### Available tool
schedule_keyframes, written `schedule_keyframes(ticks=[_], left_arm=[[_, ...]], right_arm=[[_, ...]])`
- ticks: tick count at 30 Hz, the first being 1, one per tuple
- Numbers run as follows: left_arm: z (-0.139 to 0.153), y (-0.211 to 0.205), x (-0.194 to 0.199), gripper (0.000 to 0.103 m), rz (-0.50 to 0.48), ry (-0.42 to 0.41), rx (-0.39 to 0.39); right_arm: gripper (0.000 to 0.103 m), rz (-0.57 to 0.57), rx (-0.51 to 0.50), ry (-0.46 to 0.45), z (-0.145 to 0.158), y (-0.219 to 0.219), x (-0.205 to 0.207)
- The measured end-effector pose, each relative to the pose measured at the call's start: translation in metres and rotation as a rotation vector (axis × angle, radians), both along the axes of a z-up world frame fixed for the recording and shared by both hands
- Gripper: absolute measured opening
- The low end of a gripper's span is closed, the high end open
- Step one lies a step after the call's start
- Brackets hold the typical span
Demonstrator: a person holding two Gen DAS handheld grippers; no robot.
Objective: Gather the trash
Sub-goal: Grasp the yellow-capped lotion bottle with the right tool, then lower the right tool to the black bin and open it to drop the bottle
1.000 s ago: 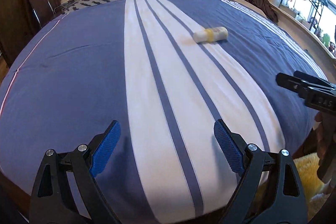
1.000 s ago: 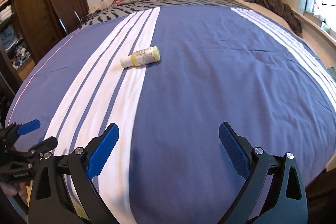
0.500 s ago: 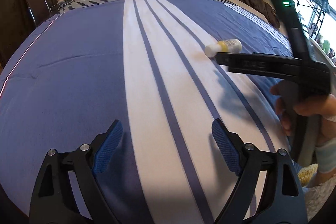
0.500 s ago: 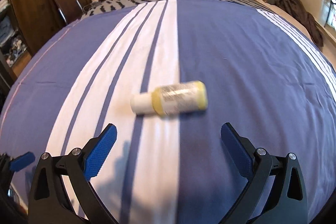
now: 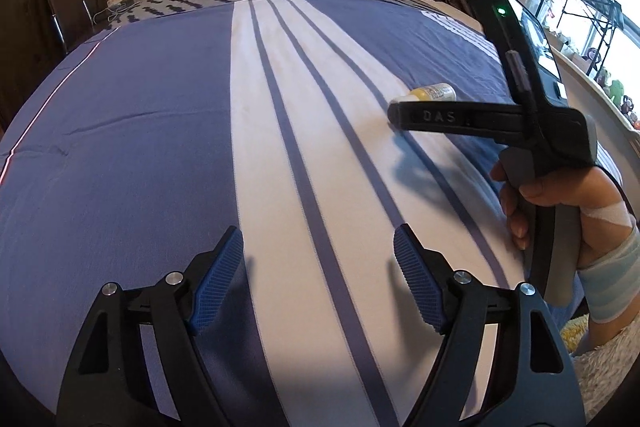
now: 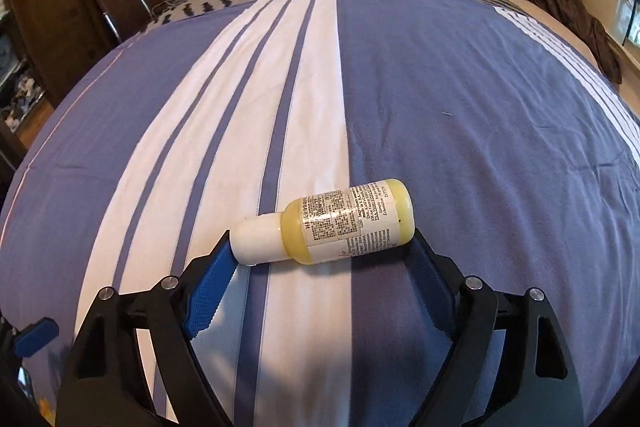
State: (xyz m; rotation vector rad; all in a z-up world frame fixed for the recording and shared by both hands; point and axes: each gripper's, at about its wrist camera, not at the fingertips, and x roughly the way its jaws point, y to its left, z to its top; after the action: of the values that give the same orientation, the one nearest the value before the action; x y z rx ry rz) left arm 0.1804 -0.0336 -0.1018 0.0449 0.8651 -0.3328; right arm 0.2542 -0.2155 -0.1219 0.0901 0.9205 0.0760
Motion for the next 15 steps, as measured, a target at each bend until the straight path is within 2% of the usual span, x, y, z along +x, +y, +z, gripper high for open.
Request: schedule_keyframes(ticks=[4, 11, 15], left_arm=[[0.005, -0.001, -0.023, 0.073, -0.008, -0.008, -0.003], [0.01, -0.001, -0.081, 0.073, -0.019, -0.012, -0.011], [0.003, -0.001, -0.116, 0.073, -0.029, -0.007, -0.011]], right_arm=[[0.084, 0.016, 0.007, -0.035, 0.013, -0.007, -0.043], [0.084, 0.029, 0.025, -0.1, 0.037, -0.022, -0.148], [0.084, 0.04, 0.032, -0.109, 0.038, -0.024, -0.196]])
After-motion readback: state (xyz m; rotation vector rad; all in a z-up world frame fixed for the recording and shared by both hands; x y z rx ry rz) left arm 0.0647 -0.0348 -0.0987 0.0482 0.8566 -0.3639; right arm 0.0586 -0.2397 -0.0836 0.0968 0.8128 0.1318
